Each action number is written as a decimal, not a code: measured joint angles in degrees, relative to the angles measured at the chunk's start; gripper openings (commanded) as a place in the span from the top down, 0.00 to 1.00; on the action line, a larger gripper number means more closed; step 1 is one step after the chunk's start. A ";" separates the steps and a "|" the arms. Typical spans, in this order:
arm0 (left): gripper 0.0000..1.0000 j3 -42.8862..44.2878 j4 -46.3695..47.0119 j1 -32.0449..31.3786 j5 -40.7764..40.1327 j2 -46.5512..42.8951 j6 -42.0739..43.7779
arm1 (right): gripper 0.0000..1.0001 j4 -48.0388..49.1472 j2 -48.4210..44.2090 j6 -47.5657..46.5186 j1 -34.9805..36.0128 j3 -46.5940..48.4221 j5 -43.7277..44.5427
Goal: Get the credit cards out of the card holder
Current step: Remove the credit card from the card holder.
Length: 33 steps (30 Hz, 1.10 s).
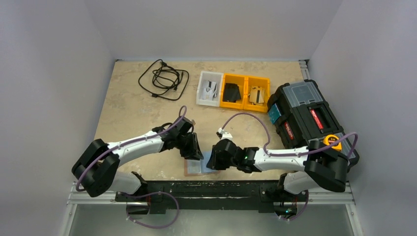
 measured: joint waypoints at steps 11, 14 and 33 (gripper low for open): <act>0.78 -0.22 -9.64 0.83 -8.68 -9.40 2.03 | 0.75 3.04 2.95 -0.79 -3.13 2.45 -3.74; 0.79 -0.81 -11.47 1.01 -10.71 -10.43 2.51 | 0.73 3.67 6.12 -1.29 -3.13 4.68 -4.59; 0.83 -3.48 -10.71 1.11 -12.57 -6.21 3.19 | 0.65 7.80 13.07 -1.79 -4.59 6.16 -8.00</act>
